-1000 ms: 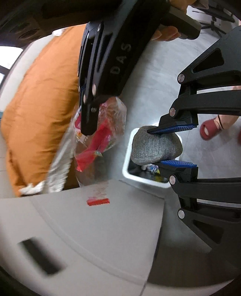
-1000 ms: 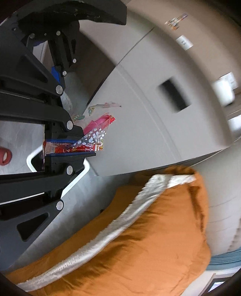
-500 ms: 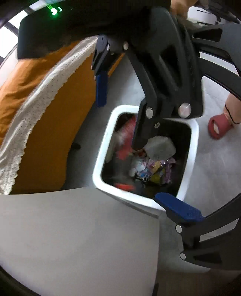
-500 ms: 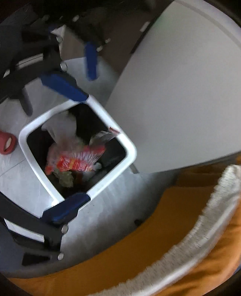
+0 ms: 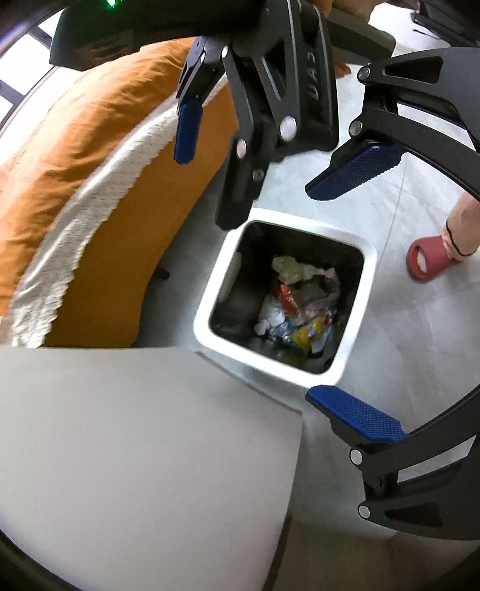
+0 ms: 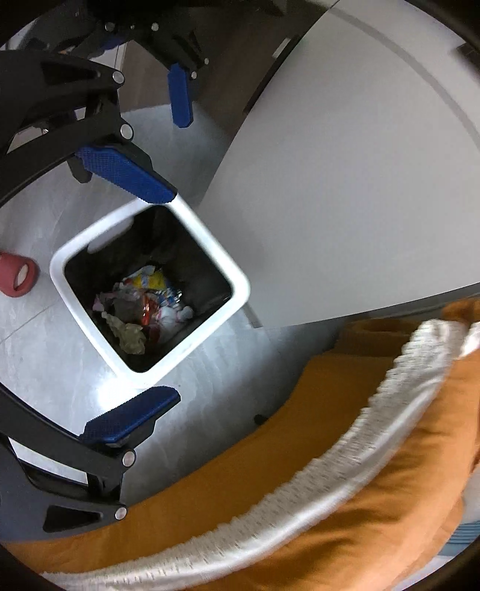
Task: Collect trash
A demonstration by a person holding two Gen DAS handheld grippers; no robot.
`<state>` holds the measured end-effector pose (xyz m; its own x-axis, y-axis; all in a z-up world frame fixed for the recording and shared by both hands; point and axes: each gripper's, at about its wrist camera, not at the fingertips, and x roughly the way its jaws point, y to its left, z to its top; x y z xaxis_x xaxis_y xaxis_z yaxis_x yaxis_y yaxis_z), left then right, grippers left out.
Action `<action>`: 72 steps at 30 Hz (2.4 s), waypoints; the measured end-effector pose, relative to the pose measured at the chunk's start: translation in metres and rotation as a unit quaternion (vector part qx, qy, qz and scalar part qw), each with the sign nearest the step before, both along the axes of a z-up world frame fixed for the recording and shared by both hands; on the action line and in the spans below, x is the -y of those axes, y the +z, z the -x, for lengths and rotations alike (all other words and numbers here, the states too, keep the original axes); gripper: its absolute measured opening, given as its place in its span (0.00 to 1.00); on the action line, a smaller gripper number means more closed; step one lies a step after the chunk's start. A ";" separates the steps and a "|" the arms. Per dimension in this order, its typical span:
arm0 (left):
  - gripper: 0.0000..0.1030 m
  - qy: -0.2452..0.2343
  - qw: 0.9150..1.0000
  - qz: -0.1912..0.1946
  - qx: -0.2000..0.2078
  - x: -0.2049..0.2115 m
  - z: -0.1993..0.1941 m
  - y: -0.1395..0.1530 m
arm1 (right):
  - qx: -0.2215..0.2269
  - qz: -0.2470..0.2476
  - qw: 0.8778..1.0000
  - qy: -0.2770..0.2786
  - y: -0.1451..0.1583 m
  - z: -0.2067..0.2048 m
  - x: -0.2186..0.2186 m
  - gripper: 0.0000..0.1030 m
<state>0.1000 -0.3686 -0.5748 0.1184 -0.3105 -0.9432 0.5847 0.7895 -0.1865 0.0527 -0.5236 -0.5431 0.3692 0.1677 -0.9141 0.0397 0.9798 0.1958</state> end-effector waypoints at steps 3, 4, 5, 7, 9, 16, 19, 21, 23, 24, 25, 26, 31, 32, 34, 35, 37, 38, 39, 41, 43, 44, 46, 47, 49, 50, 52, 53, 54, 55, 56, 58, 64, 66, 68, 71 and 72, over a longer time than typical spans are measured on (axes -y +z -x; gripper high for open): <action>0.95 0.016 1.000 -0.003 0.003 -0.005 -0.002 0.027 | 0.016 -0.008 1.000 -0.005 0.032 -0.002 -0.001 0.96; 0.95 0.021 1.000 -0.007 0.008 -0.005 -0.002 0.035 | 0.023 -0.006 1.000 -0.008 0.044 -0.001 -0.002 0.96; 0.95 0.028 0.999 -0.009 0.016 -0.006 -0.002 0.048 | 0.032 -0.002 0.999 -0.017 0.059 0.000 -0.004 0.96; 0.95 0.041 0.999 0.001 0.023 -0.008 -0.002 0.069 | 0.046 -0.004 0.998 -0.036 0.085 0.001 -0.004 0.96; 0.95 0.057 0.998 0.009 0.035 -0.013 -0.001 0.102 | 0.064 -0.024 0.996 -0.052 0.114 0.006 0.000 0.96; 0.95 0.103 0.992 0.038 0.063 -0.045 0.015 0.199 | 0.136 -0.041 0.988 -0.057 0.221 0.019 -0.019 0.96; 0.95 0.109 0.989 0.049 0.091 -0.057 0.024 0.235 | 0.167 -0.033 0.984 -0.054 0.263 0.020 -0.029 0.96; 0.95 0.114 0.985 0.050 0.117 -0.067 0.028 0.261 | 0.185 -0.036 0.981 -0.051 0.289 0.015 -0.036 0.96; 0.95 0.122 0.981 0.064 0.134 -0.078 0.027 0.285 | 0.203 -0.040 0.977 -0.046 0.311 0.010 -0.046 0.96; 0.95 0.128 0.979 0.069 0.143 -0.085 0.025 0.297 | 0.216 -0.037 0.975 -0.041 0.323 0.006 -0.053 0.96; 0.95 0.136 0.976 0.074 0.156 -0.096 0.023 0.312 | 0.226 -0.035 0.973 -0.037 0.333 0.004 -0.061 0.96; 0.95 0.141 0.973 0.077 0.163 -0.105 0.020 0.322 | 0.239 -0.033 0.970 -0.032 0.348 0.000 -0.072 0.96; 0.95 0.143 0.964 0.096 0.203 -0.163 0.009 0.373 | 0.273 -0.035 0.961 -0.020 0.390 -0.013 -0.122 0.96; 0.95 0.144 0.963 0.092 0.211 -0.172 0.006 0.381 | 0.277 -0.033 0.960 -0.019 0.396 -0.015 -0.135 0.96; 0.95 0.146 0.960 0.083 0.223 -0.197 0.002 0.396 | 0.281 -0.029 0.959 -0.015 0.412 -0.019 -0.164 0.96; 0.95 0.151 0.957 0.083 0.233 -0.214 0.000 0.406 | 0.284 -0.029 0.958 -0.010 0.420 -0.020 -0.176 0.96; 0.95 0.158 0.953 0.091 0.242 -0.247 -0.005 0.423 | 0.293 -0.017 0.956 -0.001 0.434 -0.022 -0.206 0.96; 0.95 0.159 0.952 0.091 0.245 -0.261 -0.008 0.429 | 0.293 -0.012 0.956 0.003 0.440 -0.027 -0.223 0.96; 0.95 0.158 0.950 0.083 0.254 -0.277 -0.011 0.437 | 0.291 -0.013 0.957 0.004 0.443 -0.032 -0.234 0.96; 0.95 0.146 0.946 0.065 0.284 -0.296 -0.011 0.451 | 0.281 -0.015 0.960 -0.009 0.447 -0.046 -0.258 0.96; 0.95 0.141 0.938 0.042 0.313 -0.314 -0.013 0.463 | 0.267 -0.028 0.963 -0.024 0.449 -0.055 -0.275 0.96; 0.95 0.143 0.934 0.032 0.327 -0.328 -0.015 0.470 | 0.266 -0.036 0.963 -0.026 0.451 -0.057 -0.282 0.96; 0.95 0.153 0.928 0.025 0.339 -0.347 -0.018 0.481 | 0.274 -0.040 0.961 -0.024 0.458 -0.062 -0.303 0.96; 0.95 0.158 0.927 0.030 0.338 -0.357 -0.020 0.485 | 0.279 -0.035 0.959 -0.018 0.462 -0.064 -0.313 0.96; 0.95 0.162 0.926 0.048 0.337 -0.371 -0.022 0.492 | 0.284 -0.028 0.958 -0.013 0.469 -0.066 -0.329 0.96; 0.95 0.165 0.924 0.054 0.341 -0.377 -0.022 0.494 | 0.285 -0.030 0.958 -0.013 0.471 -0.067 -0.334 0.96; 0.95 0.171 0.921 0.050 0.345 -0.386 -0.025 0.496 | 0.286 -0.039 0.957 -0.012 0.475 -0.068 -0.341 0.96; 0.95 0.174 0.920 0.048 0.347 -0.390 -0.027 0.497 | 0.287 -0.038 0.957 -0.012 0.476 -0.069 -0.344 0.96; 0.95 0.175 0.919 0.051 0.349 -0.394 -0.028 0.498 | 0.287 -0.035 0.957 -0.012 0.477 -0.069 -0.347 0.96; 0.95 0.176 0.919 0.056 0.349 -0.397 -0.028 0.499 | 0.287 -0.032 0.957 -0.011 0.477 -0.068 -0.349 0.96; 0.95 0.175 0.919 0.062 0.347 -0.400 -0.028 0.501 | 0.287 -0.027 0.958 -0.010 0.478 -0.068 -0.351 0.96; 0.95 0.174 0.919 0.068 0.346 -0.403 -0.027 0.502 | 0.286 -0.023 0.958 -0.012 0.479 -0.068 -0.355 0.96; 0.95 0.172 0.919 0.070 0.346 -0.407 -0.027 0.503 | 0.280 -0.017 0.960 -0.015 0.477 -0.069 -0.358 0.96; 0.95 0.176 0.918 0.074 0.348 -0.408 -0.027 0.503 | 0.281 -0.017 0.959 -0.015 0.478 -0.070 -0.359 0.96; 0.95 0.176 0.918 0.074 0.348 -0.408 -0.027 0.504 | 0.282 -0.016 0.959 -0.014 0.479 -0.070 -0.360 0.96; 0.95 0.179 0.915 0.063 0.356 -0.407 -0.027 0.504 | 0.283 -0.014 0.959 -0.011 0.478 -0.071 -0.361 0.96; 0.95 0.181 0.914 0.061 0.358 -0.407 -0.028 0.505 | 0.284 -0.013 0.959 -0.011 0.479 -0.071 -0.361 0.96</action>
<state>0.1279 0.0380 -0.0700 0.8074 -0.2267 -0.5448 0.2966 0.9540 0.0426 0.1240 -0.1625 -0.0645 0.8099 0.1739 -0.5602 -0.0599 0.9746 0.2158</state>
